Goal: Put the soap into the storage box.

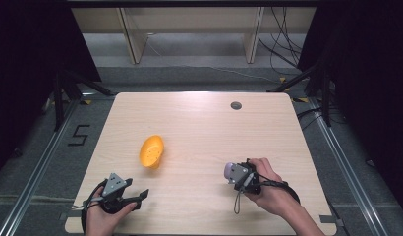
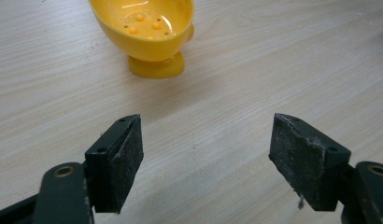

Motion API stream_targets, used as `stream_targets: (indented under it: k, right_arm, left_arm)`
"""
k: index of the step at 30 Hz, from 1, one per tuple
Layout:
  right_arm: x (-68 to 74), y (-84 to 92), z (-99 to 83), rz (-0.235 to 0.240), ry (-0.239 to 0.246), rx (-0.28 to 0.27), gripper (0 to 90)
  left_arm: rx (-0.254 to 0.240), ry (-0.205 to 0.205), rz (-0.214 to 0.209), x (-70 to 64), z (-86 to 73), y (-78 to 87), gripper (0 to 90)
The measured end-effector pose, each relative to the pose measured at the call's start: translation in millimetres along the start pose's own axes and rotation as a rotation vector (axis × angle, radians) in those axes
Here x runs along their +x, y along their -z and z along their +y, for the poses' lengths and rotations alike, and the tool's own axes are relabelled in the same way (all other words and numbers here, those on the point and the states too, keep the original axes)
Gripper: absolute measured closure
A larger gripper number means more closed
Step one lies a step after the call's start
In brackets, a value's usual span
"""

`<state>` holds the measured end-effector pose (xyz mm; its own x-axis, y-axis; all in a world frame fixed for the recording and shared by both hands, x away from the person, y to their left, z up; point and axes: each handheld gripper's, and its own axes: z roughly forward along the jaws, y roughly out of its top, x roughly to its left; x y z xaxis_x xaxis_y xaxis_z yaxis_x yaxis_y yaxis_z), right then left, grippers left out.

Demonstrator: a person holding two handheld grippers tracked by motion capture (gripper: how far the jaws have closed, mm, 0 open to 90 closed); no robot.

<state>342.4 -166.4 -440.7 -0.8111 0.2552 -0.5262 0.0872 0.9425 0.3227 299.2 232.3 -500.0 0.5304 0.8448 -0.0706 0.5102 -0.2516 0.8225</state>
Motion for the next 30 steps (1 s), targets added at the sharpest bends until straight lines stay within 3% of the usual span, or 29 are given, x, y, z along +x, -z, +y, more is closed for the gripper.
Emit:
stream_targets:
  k: [3,5,6,7,8,10,11,14,15,16,18,19,20,21,22,23,24,25,26,30]
  right_arm:
    - [2.9,5.0,-1.3,-0.032,-0.01,-0.011,50.0]
    - [2.4,7.0,-1.8,-0.052,0.021,-0.033,50.0]
    - [4.9,9.0,-2.7,-0.059,-0.012,-0.025,50.0]
    - [4.4,9.5,-2.9,-0.063,0.011,-0.036,50.0]
    - [5.2,10.6,-3.3,-0.076,0.016,-0.043,50.0]
    - [7.6,12.7,-3.7,-0.088,0.012,-0.05,50.0]
    - [10.7,14.3,-4.1,-0.096,-0.023,-0.047,50.0]
    - [13.3,16.3,-4.0,-0.112,-0.025,-0.057,50.0]
    - [14.7,17.2,-2.9,-0.128,0.005,-0.077,50.0]
    - [18.1,18.1,-2.6,-0.137,-0.026,-0.069,50.0]
    - [20.3,18.8,-1.2,-0.144,-0.013,-0.08,50.0]
    - [19.2,18.9,-0.2,-0.148,0.026,-0.092,50.0]
    - [22.7,19.9,-0.3,-0.145,-0.023,-0.083,50.0]
    - [21.5,19.9,0.5,-0.147,0.01,-0.099,50.0]
    - [23.7,21.0,0.7,-0.15,-0.015,-0.094,50.0]
    - [22.5,21.0,1.5,-0.153,0.018,-0.105,50.0]
    - [25.5,21.9,1.6,-0.154,-0.015,-0.099,50.0]
    - [23.7,22.1,2.2,-0.156,0.024,-0.107,50.0]
    - [26.6,22.8,2.1,-0.16,-0.009,-0.102,50.0]
    - [29.9,22.2,2.0,-0.156,-0.011,-0.104,50.0]
  left_arm:
    - [-0.002,-0.005,-0.003,0.2,0.3,-0.1,25.2]
    - [-0.001,0.012,-0.007,-0.4,0.6,0.5,25.2]
    - [0.001,0.006,-0.009,0.3,1.4,1.1,25.2]
    - [-0.01,0.002,-0.006,0.3,2.4,1.5,25.1]
    - [-0.011,0.024,-0.012,-0.2,3.2,2.0,25.0]
    - [-0.029,0.023,-0.026,0.1,7.0,2.9,24.8]
    - [-0.029,0.023,-0.026,0.1,7.0,2.9,24.7]
    - [-0.032,0.043,-0.049,-3.9,14.8,4.3,24.7]
    - [-0.046,0.02,-0.081,-6.7,22.6,4.1,24.9]
    - [-0.051,0.025,-0.103,-9.4,26.4,3.8,25.2]
    - [-0.051,0.015,-0.133,-14.6,34.8,3.9,25.8]
    - [-0.051,0.015,-0.133,-14.6,34.8,3.9,26.1]
    - [-0.054,0.013,-0.155,-21.8,43.5,2.7,26.4]
    - [-0.045,-0.001,-0.173,-24.4,48.3,1.6,26.5]
    - [-0.04,-0.007,-0.183,-28.4,53.1,0.0,26.9]
    - [-0.04,-0.007,-0.183,-28.4,53.1,0.0,27.3]
    - [-0.036,-0.027,-0.233,-36.4,64.0,-5.0,27.7]
    - [-0.036,-0.027,-0.233,-36.4,64.0,-5.0,27.9]
    - [-0.023,-0.048,-0.274,-45.9,75.6,-11.4,28.1]
    - [0.016,-0.083,-0.346,-64.5,98.6,-27.3,29.4]
